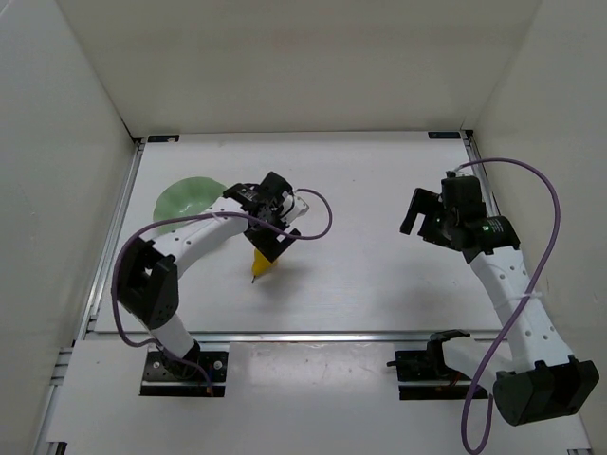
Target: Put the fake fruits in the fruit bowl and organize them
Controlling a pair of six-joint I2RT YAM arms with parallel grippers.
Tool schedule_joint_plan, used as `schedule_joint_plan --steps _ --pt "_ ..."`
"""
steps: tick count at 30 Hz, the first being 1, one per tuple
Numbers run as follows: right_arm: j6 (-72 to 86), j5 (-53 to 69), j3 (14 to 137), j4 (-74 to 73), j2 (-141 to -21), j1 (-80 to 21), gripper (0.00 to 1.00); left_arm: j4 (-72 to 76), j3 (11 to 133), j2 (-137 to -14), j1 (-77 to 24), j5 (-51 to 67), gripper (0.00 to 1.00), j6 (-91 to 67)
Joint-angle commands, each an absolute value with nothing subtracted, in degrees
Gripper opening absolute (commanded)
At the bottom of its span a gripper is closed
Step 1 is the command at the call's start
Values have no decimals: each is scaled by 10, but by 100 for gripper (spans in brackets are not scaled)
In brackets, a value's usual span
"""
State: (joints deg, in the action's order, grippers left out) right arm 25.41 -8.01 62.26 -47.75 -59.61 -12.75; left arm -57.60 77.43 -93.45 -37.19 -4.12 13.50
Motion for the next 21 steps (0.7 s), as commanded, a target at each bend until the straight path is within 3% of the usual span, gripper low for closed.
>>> schedule_joint_plan --steps 1,10,11,14,18,21 --pt "258 -89 628 -466 -579 -126 100 -515 738 -941 -368 -28 100 106" --pt "252 -99 628 -477 -574 -126 100 -452 720 -1019 -363 1 97 82" --pt "252 -99 635 -477 -574 -126 100 -446 720 -1019 -354 1 80 82" --pt "247 -111 635 -483 -574 -126 100 -446 720 -1024 -345 12 58 90" --pt "247 -111 635 -483 -574 -126 100 -440 720 -1029 -334 -3 13 96" --pt "247 -111 640 -483 -574 -126 100 -448 738 -1003 -334 -16 10 96"
